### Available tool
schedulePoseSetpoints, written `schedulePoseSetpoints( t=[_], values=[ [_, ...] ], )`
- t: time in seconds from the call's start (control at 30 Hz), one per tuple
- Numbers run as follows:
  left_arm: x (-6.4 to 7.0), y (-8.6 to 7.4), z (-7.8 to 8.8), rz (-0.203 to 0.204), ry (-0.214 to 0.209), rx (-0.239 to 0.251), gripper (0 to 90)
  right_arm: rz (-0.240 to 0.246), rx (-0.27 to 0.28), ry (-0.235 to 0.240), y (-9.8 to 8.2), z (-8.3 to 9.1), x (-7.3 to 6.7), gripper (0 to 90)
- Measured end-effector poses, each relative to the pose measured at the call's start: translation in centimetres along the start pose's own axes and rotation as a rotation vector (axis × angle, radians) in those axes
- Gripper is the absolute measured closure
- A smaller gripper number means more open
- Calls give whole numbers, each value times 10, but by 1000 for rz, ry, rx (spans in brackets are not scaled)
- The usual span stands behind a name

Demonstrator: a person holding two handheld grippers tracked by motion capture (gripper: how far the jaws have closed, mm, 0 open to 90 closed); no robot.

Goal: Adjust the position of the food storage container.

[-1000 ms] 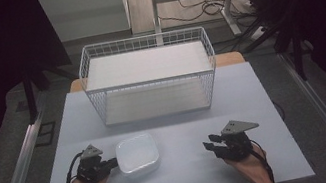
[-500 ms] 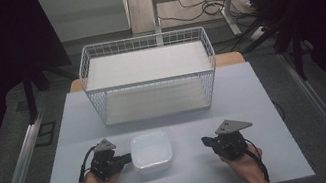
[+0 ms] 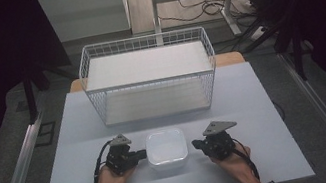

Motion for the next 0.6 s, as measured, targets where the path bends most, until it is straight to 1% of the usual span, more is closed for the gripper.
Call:
schedulePoseSetpoints(
  t=[0.13, 0.2, 0.23, 0.27, 0.3, 0.33, 0.43, 0.47, 0.5, 0.57, 0.6],
  values=[
    [4, 2, -4, -15, -6, 1, 900, 7, 2, 7, 1, -1, -3, 889],
    [5, 2, -4, -26, -1, 3, 899, 16, 0, -1, 1, 0, -3, 887],
    [5, 2, -3, -27, -2, 6, 899, 14, 1, -3, 1, 0, -2, 880],
    [4, 3, 1, -35, 15, 19, 880, 12, 4, -13, 1, 1, -1, 854],
    [4, 3, 1, -35, 15, 19, 858, 12, 4, -13, 1, 1, -1, 854],
    [3, 3, 4, -41, 16, 26, 858, 10, 5, -20, 1, 2, 1, 833],
    [2, 2, 12, -53, 27, 52, 731, 14, 13, -37, 0, 7, 5, 759],
    [2, 2, 15, -63, 31, 57, 691, 15, 16, -40, -1, 8, 7, 730],
    [2, 1, 17, -68, 29, 64, 577, 9, 20, -45, -2, 11, 10, 651],
    [4, -3, 21, -77, 24, 70, 487, 0, 22, -49, -4, 14, 12, 581],
    [4, -3, 21, -77, 24, 70, 435, 0, 22, -49, -4, 14, 12, 581]
  ],
)
Point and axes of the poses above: each handheld gripper's, and its own axes: z roughly backward along the jaws, y roughly out of its top, x roughly to its right, the point moved 7 cm from there along -z, roughly forward along the jaws, and after that the axes turned 10 degrees about z, right-handed, at the moved point
